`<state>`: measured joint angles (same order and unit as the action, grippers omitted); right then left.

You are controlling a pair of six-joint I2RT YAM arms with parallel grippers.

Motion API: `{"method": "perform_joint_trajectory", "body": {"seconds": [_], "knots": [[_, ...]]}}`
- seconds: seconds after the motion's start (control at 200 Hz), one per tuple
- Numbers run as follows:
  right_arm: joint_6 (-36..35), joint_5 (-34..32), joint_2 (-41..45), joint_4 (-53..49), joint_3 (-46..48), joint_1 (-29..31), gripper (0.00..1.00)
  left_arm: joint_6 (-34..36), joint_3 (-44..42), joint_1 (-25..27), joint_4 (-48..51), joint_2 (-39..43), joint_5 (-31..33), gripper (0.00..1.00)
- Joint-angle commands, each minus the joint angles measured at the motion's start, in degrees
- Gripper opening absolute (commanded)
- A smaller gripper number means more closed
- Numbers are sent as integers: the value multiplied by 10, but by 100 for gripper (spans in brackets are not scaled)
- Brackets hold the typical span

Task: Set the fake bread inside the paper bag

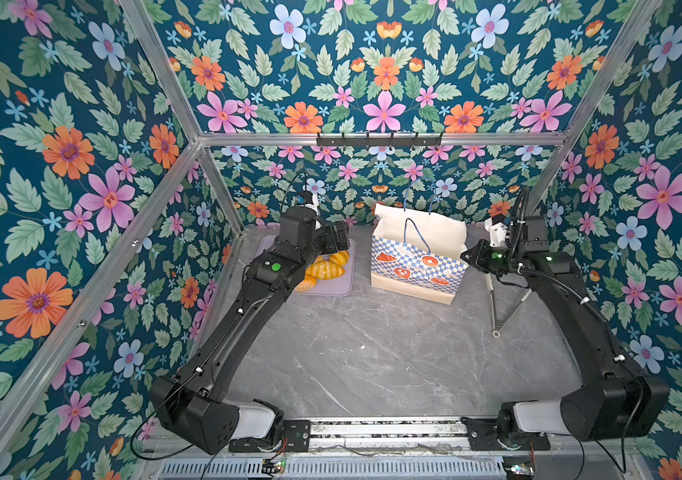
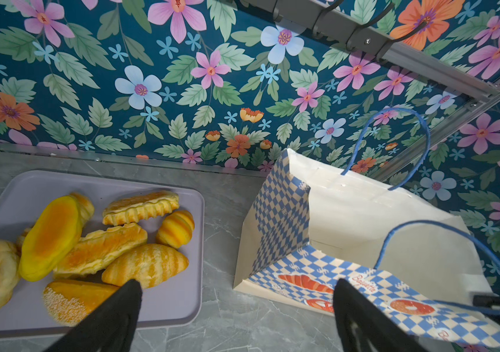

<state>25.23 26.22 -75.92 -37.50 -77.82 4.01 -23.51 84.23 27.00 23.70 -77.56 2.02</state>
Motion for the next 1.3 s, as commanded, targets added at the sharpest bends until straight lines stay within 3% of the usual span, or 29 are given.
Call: {"method": "perform_joint_trajectory", "body": {"seconds": [0.0,0.22,0.425,0.54,0.635,0.79,0.895,0.96,1.135,1.295], "knots": [[-6,24,39,3,29,11,0,9,1,-4,10,7,6,99],[-2,58,123,-34,81,16,0,12,4,-8,23,15,5,99],[-6,141,172,-71,115,16,0,22,12,-22,40,21,-9,100],[-16,177,188,-97,128,17,0,51,31,-27,58,18,-39,100],[-30,184,200,-118,139,17,0,90,43,-28,64,16,-107,100],[-25,169,204,-114,155,17,21,137,51,-24,63,2,-234,100],[-6,154,203,-101,158,17,45,171,48,-8,70,-10,-245,100],[4,142,204,-97,157,17,55,190,42,-2,74,-16,-242,100],[17,91,220,-124,142,17,67,226,26,4,73,-25,-248,100],[32,39,246,-186,135,16,67,246,11,10,58,-13,-275,100]]}}
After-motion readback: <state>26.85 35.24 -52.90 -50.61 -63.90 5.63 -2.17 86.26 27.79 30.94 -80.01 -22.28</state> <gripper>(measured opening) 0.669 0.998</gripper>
